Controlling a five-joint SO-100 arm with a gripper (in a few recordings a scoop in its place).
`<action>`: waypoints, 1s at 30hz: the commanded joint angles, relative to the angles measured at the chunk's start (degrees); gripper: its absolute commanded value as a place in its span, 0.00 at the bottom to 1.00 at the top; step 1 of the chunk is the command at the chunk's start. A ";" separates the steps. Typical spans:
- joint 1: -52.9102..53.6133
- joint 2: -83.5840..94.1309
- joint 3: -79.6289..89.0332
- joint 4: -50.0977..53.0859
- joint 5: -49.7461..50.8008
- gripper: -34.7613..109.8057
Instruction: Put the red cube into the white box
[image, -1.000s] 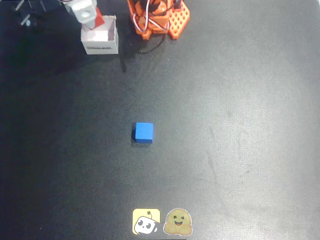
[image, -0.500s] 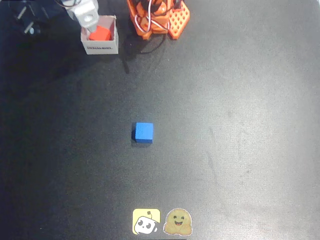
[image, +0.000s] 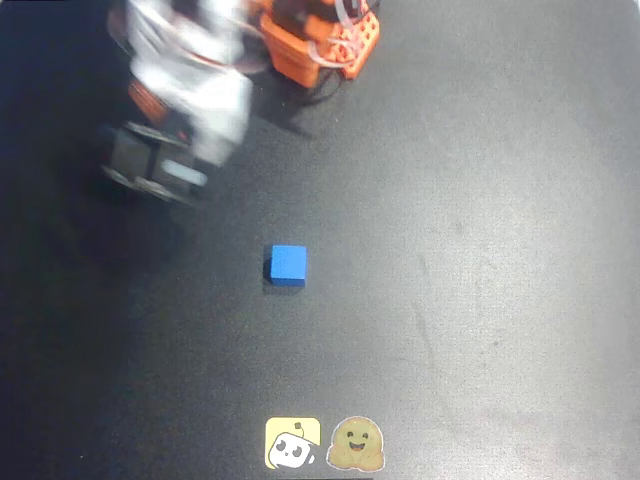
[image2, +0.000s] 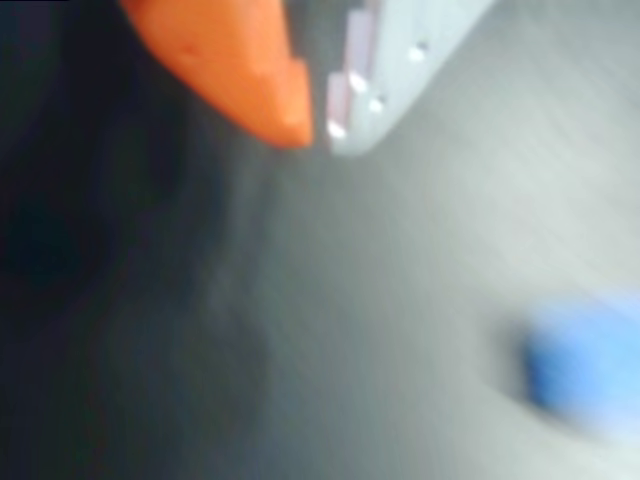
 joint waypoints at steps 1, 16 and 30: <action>-10.63 0.18 1.67 -7.21 0.00 0.24; -20.83 33.49 27.25 -6.59 -6.94 0.24; -21.88 60.56 47.99 -9.67 -3.78 0.24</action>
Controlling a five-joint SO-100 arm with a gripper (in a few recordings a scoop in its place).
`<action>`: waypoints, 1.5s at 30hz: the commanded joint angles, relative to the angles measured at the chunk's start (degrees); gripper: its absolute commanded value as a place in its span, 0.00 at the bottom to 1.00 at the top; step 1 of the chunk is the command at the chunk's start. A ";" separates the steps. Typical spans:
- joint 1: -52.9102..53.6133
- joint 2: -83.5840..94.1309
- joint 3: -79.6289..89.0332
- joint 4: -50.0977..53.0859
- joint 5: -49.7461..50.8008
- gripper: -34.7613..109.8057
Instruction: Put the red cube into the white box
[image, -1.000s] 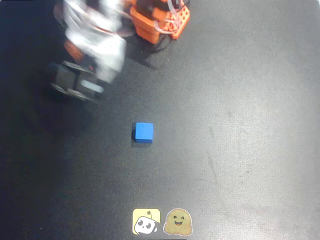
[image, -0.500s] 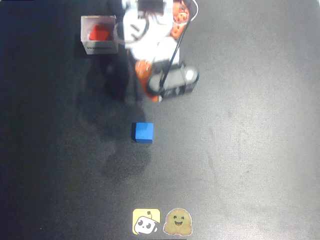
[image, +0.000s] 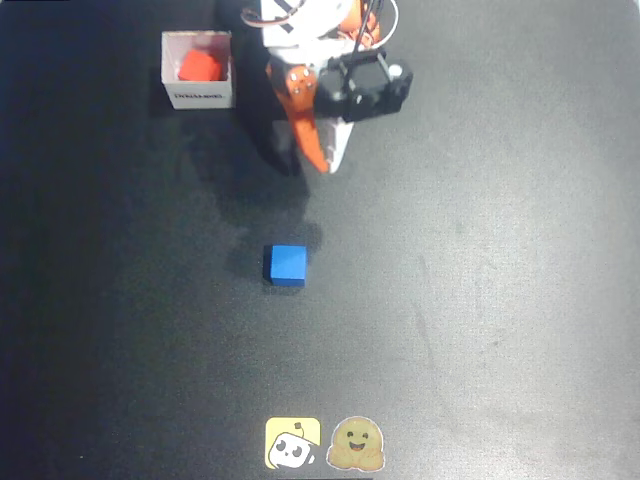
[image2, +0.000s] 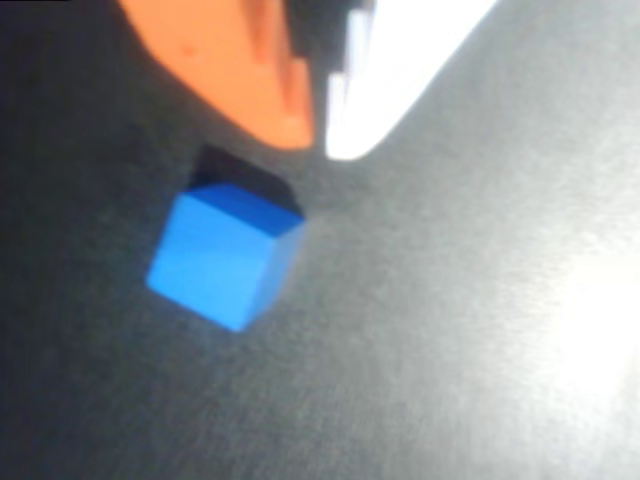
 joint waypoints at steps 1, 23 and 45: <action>0.35 1.14 2.29 -3.43 3.16 0.24; 3.60 1.14 14.85 9.49 25.49 0.24; 3.52 1.14 14.94 10.11 22.68 0.24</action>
